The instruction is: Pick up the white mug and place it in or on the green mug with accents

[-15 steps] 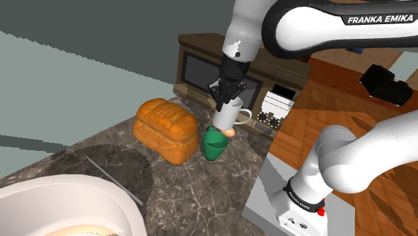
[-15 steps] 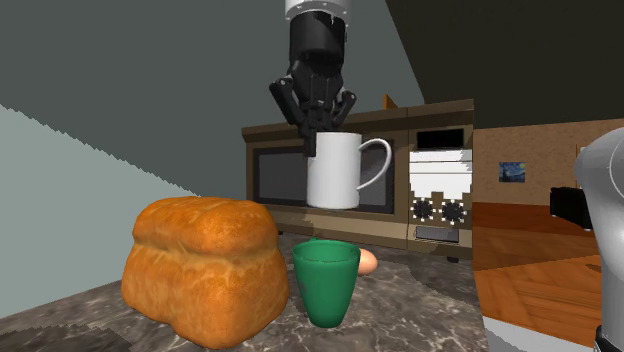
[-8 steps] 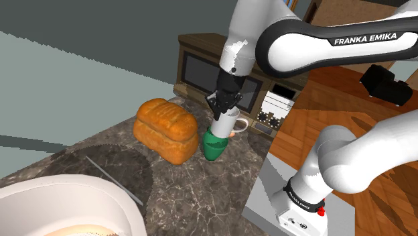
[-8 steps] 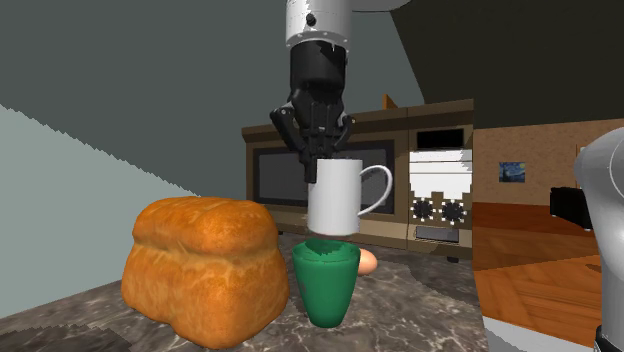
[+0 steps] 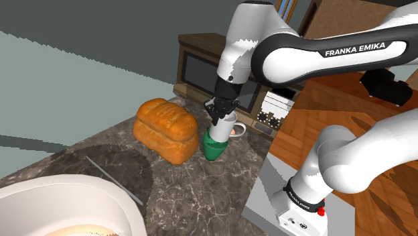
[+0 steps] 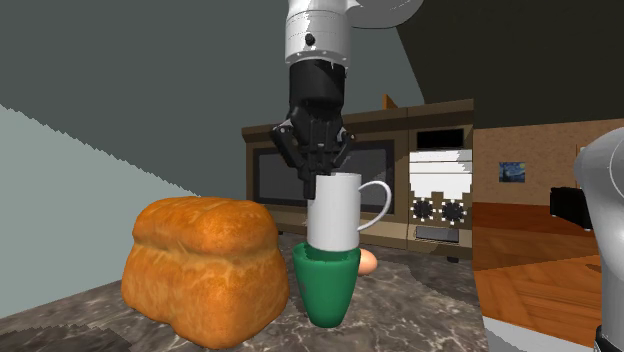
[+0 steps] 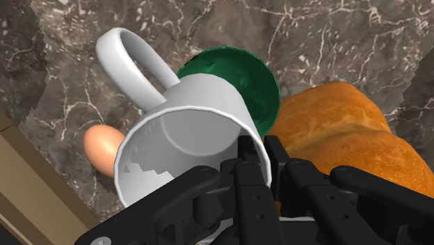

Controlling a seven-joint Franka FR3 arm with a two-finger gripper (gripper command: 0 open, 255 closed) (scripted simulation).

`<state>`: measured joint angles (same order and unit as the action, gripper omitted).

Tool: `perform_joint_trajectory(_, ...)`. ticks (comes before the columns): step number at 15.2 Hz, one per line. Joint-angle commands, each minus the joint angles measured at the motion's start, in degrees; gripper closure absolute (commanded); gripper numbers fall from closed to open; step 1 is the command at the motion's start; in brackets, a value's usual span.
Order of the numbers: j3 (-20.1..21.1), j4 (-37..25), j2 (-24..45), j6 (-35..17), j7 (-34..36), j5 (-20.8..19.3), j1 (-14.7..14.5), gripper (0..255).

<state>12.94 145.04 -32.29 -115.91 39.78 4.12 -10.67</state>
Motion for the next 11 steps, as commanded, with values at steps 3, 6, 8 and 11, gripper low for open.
perform_joint_trajectory(3, 0.0, 0.2, 0.0, 0.0, 0.0, 0.0, 0.0, 0)
perform_joint_trajectory(6, 0.0, 0.2, 0.0, 0.0, 0.0, 0.0, 0.0, 0)
perform_joint_trajectory(8, 0.0, 0.1, 0.0, -0.1, 0.0, 0.0, 0.0, 0)
perform_joint_trajectory(11, -0.4, -4.6, -1.4, 6.2, -0.1, -0.1, -0.1, 0)
